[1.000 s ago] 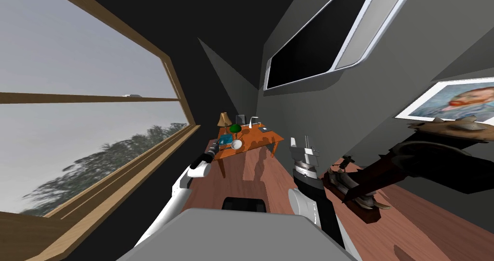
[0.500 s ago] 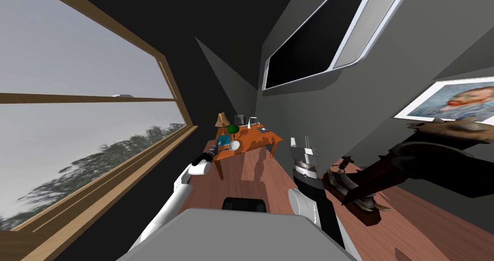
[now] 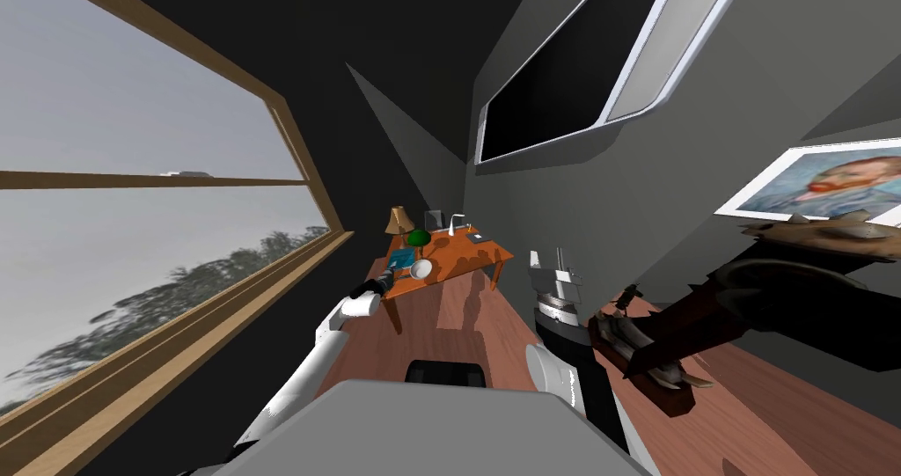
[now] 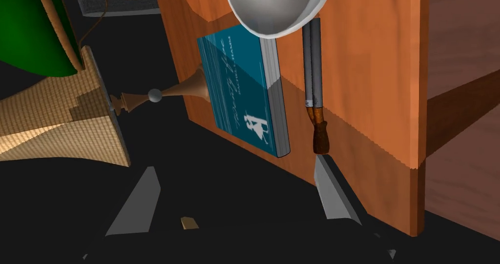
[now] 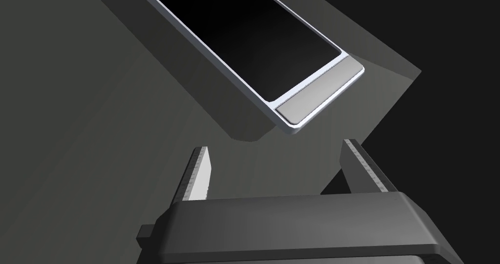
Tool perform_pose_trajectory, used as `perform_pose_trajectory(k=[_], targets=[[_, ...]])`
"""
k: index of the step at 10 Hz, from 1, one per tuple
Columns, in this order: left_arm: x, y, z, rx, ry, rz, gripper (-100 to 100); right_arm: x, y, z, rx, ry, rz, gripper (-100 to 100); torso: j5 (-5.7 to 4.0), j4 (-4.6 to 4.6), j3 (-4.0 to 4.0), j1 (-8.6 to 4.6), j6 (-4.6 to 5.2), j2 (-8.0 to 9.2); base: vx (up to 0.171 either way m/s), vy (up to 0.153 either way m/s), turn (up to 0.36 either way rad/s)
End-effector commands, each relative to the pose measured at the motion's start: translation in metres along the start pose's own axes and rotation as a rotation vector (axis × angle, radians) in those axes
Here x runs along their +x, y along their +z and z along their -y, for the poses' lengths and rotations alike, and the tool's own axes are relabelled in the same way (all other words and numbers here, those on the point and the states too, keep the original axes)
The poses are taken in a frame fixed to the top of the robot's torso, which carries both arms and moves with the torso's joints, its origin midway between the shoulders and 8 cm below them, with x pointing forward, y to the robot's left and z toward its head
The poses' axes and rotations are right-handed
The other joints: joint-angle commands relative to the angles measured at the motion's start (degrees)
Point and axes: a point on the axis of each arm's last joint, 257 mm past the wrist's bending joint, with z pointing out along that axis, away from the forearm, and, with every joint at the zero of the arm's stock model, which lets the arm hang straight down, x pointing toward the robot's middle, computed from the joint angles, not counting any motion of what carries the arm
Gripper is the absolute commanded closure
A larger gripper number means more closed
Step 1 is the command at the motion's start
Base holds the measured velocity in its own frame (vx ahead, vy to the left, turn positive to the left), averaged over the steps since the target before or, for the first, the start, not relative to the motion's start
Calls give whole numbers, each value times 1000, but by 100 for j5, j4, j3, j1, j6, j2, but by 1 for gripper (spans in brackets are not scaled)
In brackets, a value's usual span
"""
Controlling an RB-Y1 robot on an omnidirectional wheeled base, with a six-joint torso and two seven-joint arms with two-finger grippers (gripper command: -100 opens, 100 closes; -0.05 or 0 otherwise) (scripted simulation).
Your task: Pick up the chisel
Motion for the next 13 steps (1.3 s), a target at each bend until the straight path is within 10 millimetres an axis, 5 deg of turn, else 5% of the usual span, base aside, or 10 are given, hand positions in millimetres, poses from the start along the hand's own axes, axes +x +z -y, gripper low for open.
perform_pose_trajectory(k=[1,13], targets=[[-5,5,-12,-42,-7,12,-100,0,0,0,0,0,0,0,0,0,0,0,0,0,76,-31,-16],[-90,-3,-132,-431,-109,164,-100,0,0,0,0,0,0,0,2,-1,-3,12,-1,-4,96,-14,-43]])
